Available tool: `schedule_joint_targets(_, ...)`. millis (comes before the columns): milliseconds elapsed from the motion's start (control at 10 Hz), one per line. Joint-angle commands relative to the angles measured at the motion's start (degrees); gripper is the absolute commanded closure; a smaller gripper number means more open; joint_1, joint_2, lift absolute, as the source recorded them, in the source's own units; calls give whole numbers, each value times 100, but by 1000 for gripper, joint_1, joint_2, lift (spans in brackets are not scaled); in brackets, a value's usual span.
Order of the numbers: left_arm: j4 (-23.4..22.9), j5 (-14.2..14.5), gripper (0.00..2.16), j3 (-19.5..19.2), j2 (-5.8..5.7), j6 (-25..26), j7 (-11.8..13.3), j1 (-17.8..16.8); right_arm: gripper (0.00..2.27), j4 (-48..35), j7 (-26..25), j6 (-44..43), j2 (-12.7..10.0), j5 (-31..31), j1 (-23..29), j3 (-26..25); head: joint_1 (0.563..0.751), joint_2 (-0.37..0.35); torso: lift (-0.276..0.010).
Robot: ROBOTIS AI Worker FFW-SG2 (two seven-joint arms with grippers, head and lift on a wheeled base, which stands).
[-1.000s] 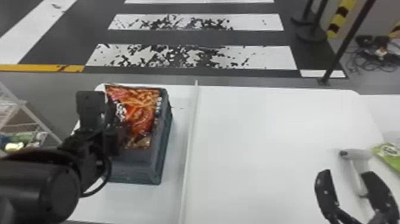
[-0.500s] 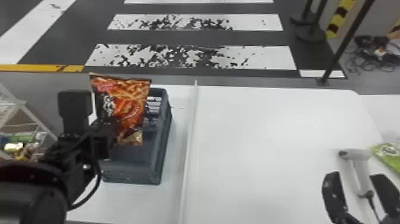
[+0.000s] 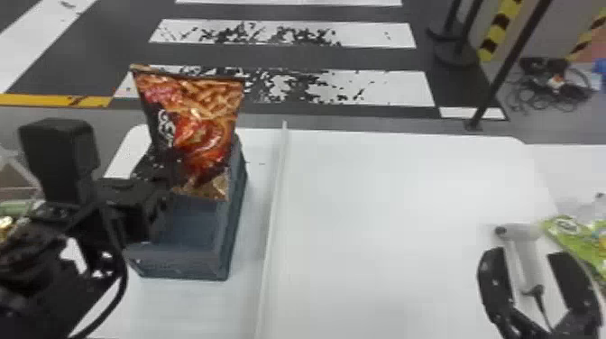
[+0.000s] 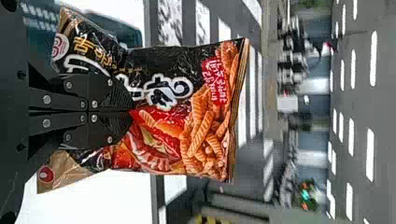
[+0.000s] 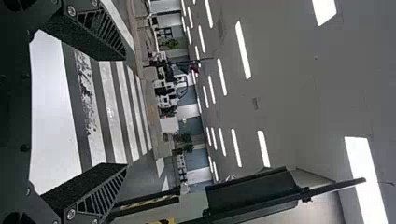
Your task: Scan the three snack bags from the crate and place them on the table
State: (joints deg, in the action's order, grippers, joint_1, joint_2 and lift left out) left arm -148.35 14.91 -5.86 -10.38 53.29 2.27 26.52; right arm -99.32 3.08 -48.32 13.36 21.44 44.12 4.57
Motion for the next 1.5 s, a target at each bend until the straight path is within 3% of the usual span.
schedule_joint_targets(0,306,302,2135,190,89,-569,661,2,124,-61,0,47,-9,9,0,-79,695,-57,-37)
schedule_joint_targets(100,719,363,2135,410,116,-1044,1223,-77,124,-70,-9,65,-9,35,-9,-114,695,-132,-37)
schedule_joint_targets(200,1247,345,2135,735,116,-1466,1408,-192,124,-79,-9,65,-26,71,-9,-210,695,-199,-37)
schedule_joint_targets(400,2521,-76,2135,1614,116,-2608,1460,-499,124,-167,-9,65,-70,97,-17,-386,695,-274,-37)
schedule_joint_targets(600,3655,-437,2135,2502,142,-3030,1408,-965,124,-184,-9,83,-97,97,-53,-421,695,-350,-37)
schedule_joint_targets(800,4595,-867,2135,3354,309,-3136,1205,-1396,124,-184,0,83,-114,150,-88,-413,695,-350,-37)
schedule_joint_targets(1000,5325,-903,2135,3732,520,-3276,1293,-1712,124,-184,-9,65,-114,185,-88,-430,695,-350,-37)
schedule_joint_targets(1100,5694,-903,2135,3987,555,-3294,1320,-1905,124,-184,-9,65,-114,185,-88,-421,695,-350,-37)
schedule_joint_targets(1200,6019,-885,2135,4005,678,-3382,1487,-1993,124,-175,0,65,-114,185,-88,-421,695,-350,-37)
schedule_joint_targets(1400,6371,-841,2135,4005,810,-3505,2032,-2046,124,-158,0,12,-114,202,-61,-413,695,-350,-37)
